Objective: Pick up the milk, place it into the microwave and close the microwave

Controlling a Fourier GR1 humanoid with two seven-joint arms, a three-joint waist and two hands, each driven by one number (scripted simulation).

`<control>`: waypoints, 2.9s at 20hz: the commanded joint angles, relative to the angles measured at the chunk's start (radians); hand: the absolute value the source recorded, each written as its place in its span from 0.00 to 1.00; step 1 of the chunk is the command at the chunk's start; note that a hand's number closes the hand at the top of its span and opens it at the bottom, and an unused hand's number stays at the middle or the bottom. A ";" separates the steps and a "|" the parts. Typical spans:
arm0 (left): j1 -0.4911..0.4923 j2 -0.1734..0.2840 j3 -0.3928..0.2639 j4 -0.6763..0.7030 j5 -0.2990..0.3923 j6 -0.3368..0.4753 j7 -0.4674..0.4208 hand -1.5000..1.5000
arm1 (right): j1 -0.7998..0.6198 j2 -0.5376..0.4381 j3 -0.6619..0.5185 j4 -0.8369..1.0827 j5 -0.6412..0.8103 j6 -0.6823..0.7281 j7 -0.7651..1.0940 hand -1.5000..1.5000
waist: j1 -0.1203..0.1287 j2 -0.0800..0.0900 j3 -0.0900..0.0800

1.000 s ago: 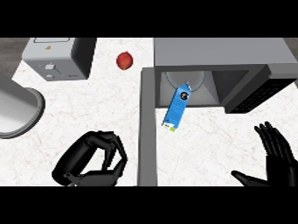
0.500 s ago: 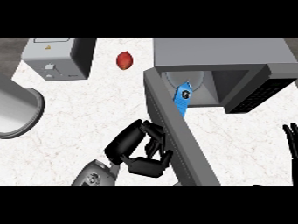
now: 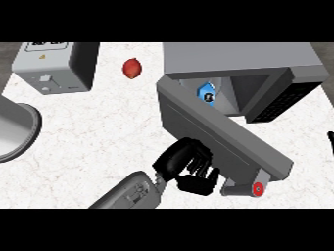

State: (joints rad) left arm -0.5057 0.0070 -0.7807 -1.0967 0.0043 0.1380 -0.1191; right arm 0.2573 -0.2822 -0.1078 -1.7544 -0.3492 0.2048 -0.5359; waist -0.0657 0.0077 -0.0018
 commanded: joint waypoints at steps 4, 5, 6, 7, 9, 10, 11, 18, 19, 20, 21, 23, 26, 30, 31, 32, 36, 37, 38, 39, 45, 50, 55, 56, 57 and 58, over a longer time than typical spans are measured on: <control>-0.133 -0.006 -0.118 0.094 0.233 0.133 -0.031 0.00 | -0.070 -0.047 0.018 -0.101 -0.065 0.038 0.115 0.00 | -0.066 0.017 -0.003; -0.142 -0.006 -0.118 0.081 0.249 0.156 -0.030 0.00 | -0.070 -0.050 0.030 -0.129 -0.088 0.060 0.121 0.00 | -0.083 0.017 -0.003; -0.181 -0.006 -0.109 0.082 0.269 0.160 -0.033 0.00 | -0.076 -0.044 0.054 -0.124 -0.066 0.059 0.119 0.00 | -0.089 0.021 -0.003; -0.196 -0.006 -0.098 0.090 0.311 0.143 -0.057 1.00 | -0.081 -0.050 0.046 -0.126 -0.077 0.071 0.114 0.00 | -0.090 0.022 -0.003; -0.230 -0.006 -0.095 0.084 0.352 0.165 -0.055 1.00 | -0.098 -0.062 0.051 -0.149 -0.090 0.076 0.138 0.00 | -0.122 0.027 -0.004; -0.216 -0.006 -0.086 0.069 0.363 0.188 -0.097 1.00 | -0.103 -0.074 0.050 -0.148 -0.100 0.102 0.129 0.00 | -0.146 0.034 -0.005; -0.248 -0.006 -0.073 0.079 0.380 0.181 -0.124 1.00 | -0.101 -0.087 0.048 -0.149 -0.103 0.110 0.140 0.00 | -0.140 0.032 -0.004; -0.348 -0.006 -0.064 0.145 0.466 0.225 -0.146 1.00 | -0.147 -0.104 0.047 -0.202 -0.144 0.118 0.169 0.00 | -0.211 0.046 -0.004; -0.368 -0.006 -0.062 0.148 0.486 0.225 -0.136 1.00 | -0.142 -0.113 0.031 -0.193 -0.155 0.120 0.176 0.00 | -0.221 0.045 -0.003; -0.392 -0.006 -0.046 0.167 0.489 0.232 -0.133 1.00 | -0.151 -0.114 0.033 -0.197 -0.160 0.125 0.173 0.00 | -0.233 0.051 -0.002; -0.397 -0.006 -0.049 0.175 0.500 0.243 -0.140 1.00 | -0.155 -0.117 0.030 -0.192 -0.173 0.127 0.183 0.00 | -0.232 0.052 -0.002; -0.427 -0.006 -0.049 0.185 0.523 0.251 -0.134 1.00 | -0.153 -0.117 0.046 -0.211 -0.177 0.132 0.194 0.00 | -0.253 0.051 -0.002; -0.468 -0.007 -0.039 0.214 0.550 0.258 -0.135 1.00 | -0.162 -0.154 0.028 -0.210 -0.204 0.158 0.213 0.00 | -0.267 0.055 0.000; -0.508 -0.007 -0.033 0.246 0.583 0.275 -0.139 1.00 | -0.181 -0.162 0.039 -0.242 -0.222 0.158 0.237 0.00 | -0.294 0.061 -0.001; -0.506 -0.007 -0.031 0.255 0.591 0.281 -0.144 1.00 | -0.190 -0.175 0.025 -0.240 -0.225 0.163 0.237 0.00 | -0.305 0.067 -0.001; -0.525 -0.006 -0.027 0.262 0.597 0.288 -0.143 1.00 | -0.177 -0.169 0.036 -0.234 -0.231 0.163 0.245 0.00 | -0.309 0.066 0.001; -0.565 -0.006 -0.018 0.297 0.623 0.297 -0.149 1.00 | -0.194 -0.191 0.018 -0.240 -0.260 0.170 0.262 0.00 | -0.326 0.071 0.001; -0.573 -0.006 -0.019 0.308 0.628 0.296 -0.150 1.00 | -0.205 -0.196 0.017 -0.239 -0.260 0.169 0.267 0.00 | -0.328 0.077 0.001; -0.578 -0.006 -0.017 0.318 0.635 0.302 -0.150 1.00 | -0.204 -0.211 0.013 -0.241 -0.267 0.182 0.273 0.00 | -0.339 0.078 0.001; -0.588 -0.006 -0.013 0.326 0.638 0.308 -0.152 1.00 | -0.210 -0.213 0.005 -0.238 -0.264 0.173 0.277 0.00 | -0.340 0.080 0.001; -0.588 -0.005 -0.028 0.327 0.654 0.336 -0.173 1.00 | -0.240 -0.247 -0.027 -0.241 -0.292 0.169 0.303 0.00 | -0.346 0.079 0.001; -0.588 -0.005 -0.038 0.317 0.675 0.371 -0.175 1.00 | -0.266 -0.271 -0.042 -0.239 -0.305 0.170 0.318 0.00 | -0.361 0.082 0.001; -0.585 -0.005 -0.047 0.317 0.687 0.395 -0.188 1.00 | -0.277 -0.300 -0.063 -0.231 -0.323 0.182 0.333 0.00 | -0.373 0.083 0.003; -0.584 -0.004 -0.042 0.314 0.692 0.395 -0.198 1.00 | -0.279 -0.303 -0.071 -0.221 -0.326 0.178 0.335 0.00 | -0.368 0.086 0.003; -0.591 -0.004 -0.048 0.310 0.692 0.408 -0.193 1.00 | -0.281 -0.305 -0.071 -0.220 -0.329 0.181 0.336 0.00 | -0.378 0.084 0.004; -0.595 -0.004 -0.047 0.313 0.694 0.407 -0.195 1.00 | -0.289 -0.309 -0.068 -0.220 -0.339 0.184 0.342 0.00 | -0.368 0.085 0.004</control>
State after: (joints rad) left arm -0.9848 0.0512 -0.8429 -0.8288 0.6977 0.5627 -0.3225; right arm -0.0165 -0.5762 -0.1686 -1.9800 -0.6719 0.3838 -0.2054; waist -0.4178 0.0819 -0.0002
